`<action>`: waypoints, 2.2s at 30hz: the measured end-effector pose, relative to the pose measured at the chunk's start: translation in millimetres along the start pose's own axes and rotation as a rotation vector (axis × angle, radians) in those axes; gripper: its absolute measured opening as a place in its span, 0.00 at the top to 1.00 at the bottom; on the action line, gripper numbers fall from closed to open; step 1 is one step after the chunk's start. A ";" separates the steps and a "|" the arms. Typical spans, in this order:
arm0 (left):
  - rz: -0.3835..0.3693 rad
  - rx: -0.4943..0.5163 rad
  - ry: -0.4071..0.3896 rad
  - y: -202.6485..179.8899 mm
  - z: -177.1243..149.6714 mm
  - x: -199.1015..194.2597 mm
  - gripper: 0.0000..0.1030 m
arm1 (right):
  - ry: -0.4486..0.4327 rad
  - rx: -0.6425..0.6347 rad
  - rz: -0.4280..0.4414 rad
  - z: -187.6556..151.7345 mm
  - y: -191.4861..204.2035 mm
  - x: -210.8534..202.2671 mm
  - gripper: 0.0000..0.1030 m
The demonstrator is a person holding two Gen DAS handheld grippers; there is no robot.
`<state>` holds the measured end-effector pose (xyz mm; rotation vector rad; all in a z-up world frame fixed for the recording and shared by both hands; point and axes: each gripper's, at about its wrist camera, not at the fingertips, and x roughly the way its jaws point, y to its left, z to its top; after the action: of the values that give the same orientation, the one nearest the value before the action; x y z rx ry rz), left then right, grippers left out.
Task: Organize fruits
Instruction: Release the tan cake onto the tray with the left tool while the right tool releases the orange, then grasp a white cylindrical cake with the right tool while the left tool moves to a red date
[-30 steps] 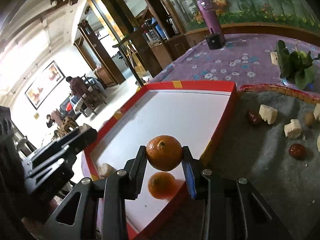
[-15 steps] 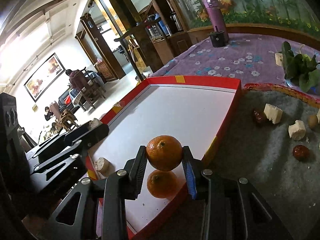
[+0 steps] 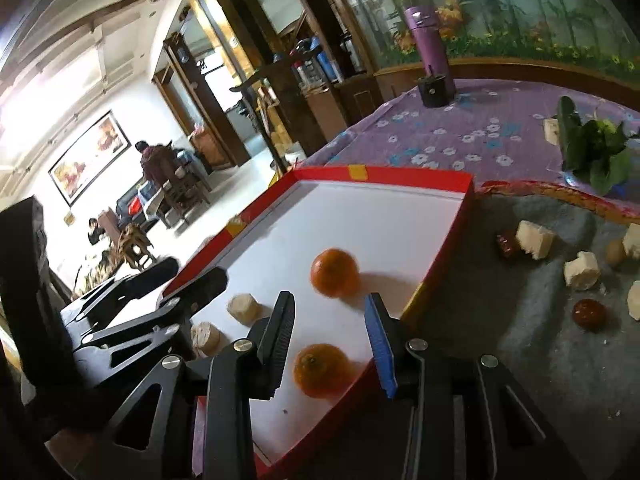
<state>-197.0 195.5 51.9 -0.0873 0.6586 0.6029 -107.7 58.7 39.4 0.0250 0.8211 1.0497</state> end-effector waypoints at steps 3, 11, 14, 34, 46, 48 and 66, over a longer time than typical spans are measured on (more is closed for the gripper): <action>-0.007 0.007 -0.024 -4.6 6.9 -10.8 0.31 | -0.028 0.041 -0.001 3.0 -9.0 -6.3 0.61; -0.014 0.029 -0.134 -19.2 26.2 -53.2 0.22 | -0.065 0.118 -0.013 9.0 -26.4 -15.2 0.60; -0.005 0.044 -0.168 -25.4 32.3 -66.1 0.22 | -0.071 0.147 -0.009 9.7 -32.4 -18.6 0.60; -0.058 0.150 -0.248 -80.8 59.4 -104.3 0.20 | -0.195 0.267 0.007 15.4 -70.2 -77.6 0.55; -0.048 0.168 -0.254 -95.6 58.6 -109.0 0.20 | -0.257 0.267 -0.013 17.3 -87.8 -114.4 0.55; -0.047 0.174 -0.248 -97.5 58.0 -108.4 0.20 | -0.259 0.261 -0.021 16.8 -91.1 -119.0 0.55; -0.272 0.259 0.087 -153.7 26.8 -14.0 0.17 | 0.033 0.295 -0.155 16.0 -188.8 -108.9 0.46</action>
<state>-106.2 68.5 64.7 0.0394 0.7891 0.2502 19.2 -119.2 41.3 0.1915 0.9868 0.7788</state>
